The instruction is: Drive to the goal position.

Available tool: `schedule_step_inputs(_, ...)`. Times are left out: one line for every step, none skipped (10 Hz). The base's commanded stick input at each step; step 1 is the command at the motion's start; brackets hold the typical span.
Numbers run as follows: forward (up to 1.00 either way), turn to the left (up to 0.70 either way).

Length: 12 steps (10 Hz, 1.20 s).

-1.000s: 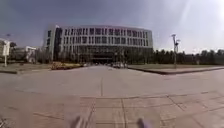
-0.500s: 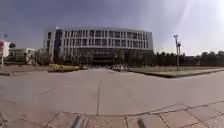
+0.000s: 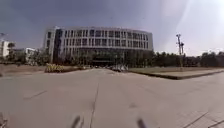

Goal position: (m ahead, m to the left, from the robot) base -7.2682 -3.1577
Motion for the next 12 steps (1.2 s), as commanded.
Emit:
schedule_step_inputs(1.00,0.00)
schedule_step_inputs(1.00,0.00)
schedule_step_inputs(1.00,0.00)
schedule_step_inputs(1.00,0.00)
schedule_step_inputs(1.00,0.00)
schedule_step_inputs(1.00,0.00)
schedule_step_inputs(1.00,0.00)
schedule_step_inputs(1.00,0.00)
schedule_step_inputs(1.00,0.00)
schedule_step_inputs(1.00,0.00)
schedule_step_inputs(1.00,0.00)
schedule_step_inputs(1.00,0.00)
